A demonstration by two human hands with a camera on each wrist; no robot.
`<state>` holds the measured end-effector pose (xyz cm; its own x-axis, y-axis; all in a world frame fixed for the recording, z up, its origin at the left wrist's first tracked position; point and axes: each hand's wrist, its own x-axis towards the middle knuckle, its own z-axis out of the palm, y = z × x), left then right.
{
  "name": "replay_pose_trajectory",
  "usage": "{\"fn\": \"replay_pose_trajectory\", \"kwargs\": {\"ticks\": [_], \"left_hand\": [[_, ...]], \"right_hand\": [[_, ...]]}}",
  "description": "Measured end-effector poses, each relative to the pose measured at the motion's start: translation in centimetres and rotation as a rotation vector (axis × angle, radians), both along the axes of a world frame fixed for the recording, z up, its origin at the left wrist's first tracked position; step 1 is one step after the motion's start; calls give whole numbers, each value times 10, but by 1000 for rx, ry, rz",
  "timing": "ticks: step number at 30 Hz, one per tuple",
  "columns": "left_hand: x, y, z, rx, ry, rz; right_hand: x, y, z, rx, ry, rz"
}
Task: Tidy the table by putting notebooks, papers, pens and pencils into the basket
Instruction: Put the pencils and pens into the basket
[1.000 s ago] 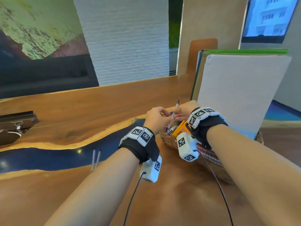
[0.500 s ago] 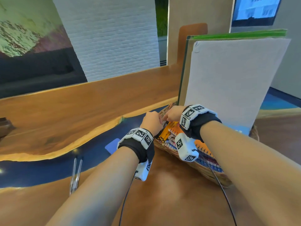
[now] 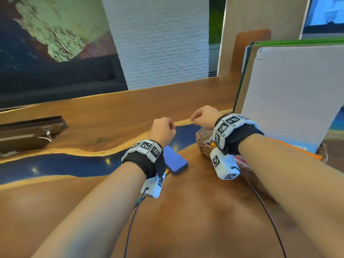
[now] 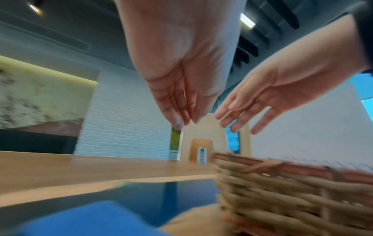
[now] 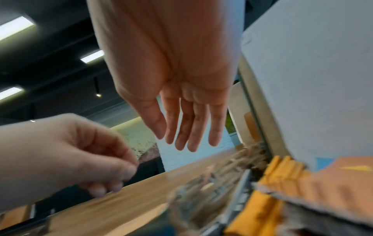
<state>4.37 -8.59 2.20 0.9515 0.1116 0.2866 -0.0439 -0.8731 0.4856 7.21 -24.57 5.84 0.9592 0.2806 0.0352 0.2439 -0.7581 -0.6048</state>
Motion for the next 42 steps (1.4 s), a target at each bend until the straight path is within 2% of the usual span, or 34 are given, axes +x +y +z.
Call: {"fn": "replay_pose_trajectory", "kwargs": {"ticks": [3,6,11,20,24,28,31,34,36,40,42], "left_hand": [[-28,53,-10,46,107,142],[-55,95,-28,185,300,238],[-84,119,-53,224,522,263],[-92,104,-64,346,615,276],[-90,91,-39,360,533,187],[-78,66,11,179,331,33],[-65,49,40,-22,133,-26],[-49,32,43,-202,35,-44],[-37,17,33,-213,60,-74],[-16,-17,11,-383,183,-174],[-8,-34,5,-407,210,-224]], "right_hand": [[-24,34,-6,7,18,103],[-42,65,-24,-26,76,198],[-62,96,-53,-47,162,285],[-76,106,-65,-72,184,321],[-76,104,-58,-1,129,355],[-71,99,-48,-13,32,344],[-62,88,-39,207,3,251],[-50,67,-26,378,49,132],[-39,52,-20,420,85,57],[-14,14,-20,437,167,-83],[-5,-4,-23,490,223,-158]]}}
